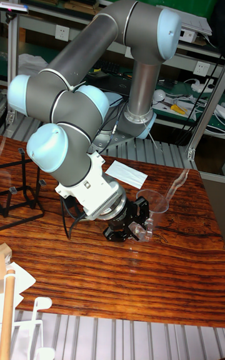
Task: Put the cup on the cup rack
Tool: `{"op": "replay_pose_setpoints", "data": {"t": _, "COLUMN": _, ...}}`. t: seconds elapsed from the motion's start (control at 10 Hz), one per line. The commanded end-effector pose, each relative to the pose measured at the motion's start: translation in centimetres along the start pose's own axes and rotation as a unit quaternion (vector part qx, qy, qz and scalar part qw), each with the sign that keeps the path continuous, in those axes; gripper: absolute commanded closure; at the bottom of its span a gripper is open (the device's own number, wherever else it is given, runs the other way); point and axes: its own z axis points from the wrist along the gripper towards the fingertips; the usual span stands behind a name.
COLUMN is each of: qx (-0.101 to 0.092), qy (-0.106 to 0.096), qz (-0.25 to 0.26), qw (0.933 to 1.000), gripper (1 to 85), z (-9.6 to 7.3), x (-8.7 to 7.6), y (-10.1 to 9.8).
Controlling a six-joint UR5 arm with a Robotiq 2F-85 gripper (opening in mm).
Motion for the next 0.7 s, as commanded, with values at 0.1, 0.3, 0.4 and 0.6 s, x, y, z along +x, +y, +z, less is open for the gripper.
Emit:
{"op": "replay_pose_setpoints", "data": {"t": 0.1, "qx": -0.011, "qy": -0.021, "qz": 0.008, "qw": 0.9997, "gripper": 51.7, "z": -0.2, "x": -1.1, "y": 0.6}}
{"op": "replay_pose_setpoints", "data": {"t": 0.3, "qx": -0.017, "qy": -0.033, "qz": 0.007, "qw": 0.9993, "gripper": 51.7, "z": -0.3, "x": -1.8, "y": 0.9}}
{"op": "replay_pose_setpoints", "data": {"t": 0.4, "qx": -0.017, "qy": -0.037, "qz": 0.009, "qw": 0.9991, "gripper": 51.7, "z": -0.3, "x": -2.0, "y": 0.9}}
{"op": "replay_pose_setpoints", "data": {"t": 0.6, "qx": -0.014, "qy": -0.04, "qz": 0.009, "qw": 0.9991, "gripper": 51.7, "z": -0.3, "x": -2.1, "y": 0.7}}
